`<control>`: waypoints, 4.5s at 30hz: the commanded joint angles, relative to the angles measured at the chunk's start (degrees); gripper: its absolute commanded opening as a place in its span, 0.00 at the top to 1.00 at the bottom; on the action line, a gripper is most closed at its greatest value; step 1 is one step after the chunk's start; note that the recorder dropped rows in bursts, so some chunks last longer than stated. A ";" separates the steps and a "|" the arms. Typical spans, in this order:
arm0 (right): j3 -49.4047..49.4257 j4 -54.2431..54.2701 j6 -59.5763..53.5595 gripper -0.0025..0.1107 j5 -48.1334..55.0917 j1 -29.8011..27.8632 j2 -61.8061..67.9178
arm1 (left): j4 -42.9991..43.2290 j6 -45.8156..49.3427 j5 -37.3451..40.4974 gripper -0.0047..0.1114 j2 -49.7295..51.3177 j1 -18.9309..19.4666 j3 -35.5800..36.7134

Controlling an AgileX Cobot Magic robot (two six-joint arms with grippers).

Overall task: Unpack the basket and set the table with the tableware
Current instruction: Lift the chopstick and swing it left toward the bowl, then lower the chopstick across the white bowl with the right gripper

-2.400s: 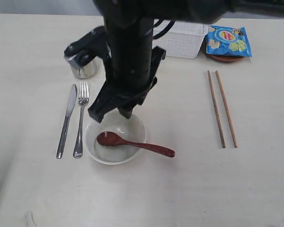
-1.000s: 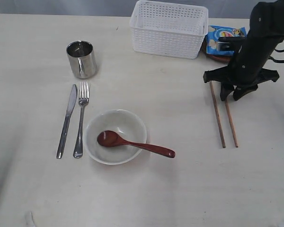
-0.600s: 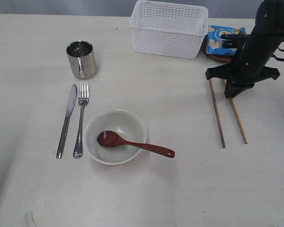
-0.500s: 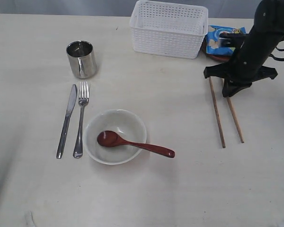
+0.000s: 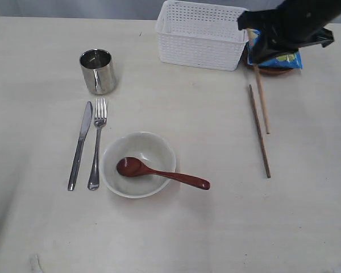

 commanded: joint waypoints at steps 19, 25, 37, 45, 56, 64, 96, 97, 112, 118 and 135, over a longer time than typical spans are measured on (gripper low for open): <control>4.69 11.80 -3.32 0.98 -3.03 26.58 -0.78 | 0.25 -0.19 -0.10 0.96 -0.19 -0.44 0.18; 6.30 11.88 -3.50 0.98 -5.36 28.79 -0.63 | 0.25 -0.19 -0.10 0.96 -0.19 -0.44 0.18; 6.30 16.07 -3.50 0.98 -4.48 28.79 1.91 | 0.25 -0.19 -0.10 0.96 -0.19 -0.44 0.18; 6.30 20.50 -4.61 0.98 -7.18 28.79 7.21 | -0.01 -0.17 -0.10 0.96 -0.19 -0.44 0.18; 6.30 24.55 -4.34 0.98 -8.14 28.79 11.08 | -0.01 -0.17 -0.10 0.96 -0.19 -0.44 0.18; 6.30 24.53 -4.34 0.98 -9.33 28.79 11.25 | -0.01 -0.17 -0.10 0.96 -0.19 -0.44 0.18; 6.30 15.46 2.51 0.98 -8.66 28.79 10.88 | -0.04 -0.06 -0.10 0.96 -0.19 -0.44 0.18; 6.30 15.36 2.51 0.98 -8.52 28.79 10.64 | -0.04 -0.06 -0.10 0.96 -0.19 -0.44 0.18; 6.30 9.63 5.83 0.98 -8.34 28.79 9.08 | -0.04 -0.18 -0.10 0.96 -0.19 -0.44 0.18; 6.30 9.51 5.83 0.98 -9.98 28.79 9.08 | -0.04 -0.18 -0.10 0.96 -0.19 -0.44 0.18; 6.30 9.26 5.04 0.81 -8.91 28.79 9.08 | -0.04 -0.18 -0.10 0.96 -0.19 -0.44 0.18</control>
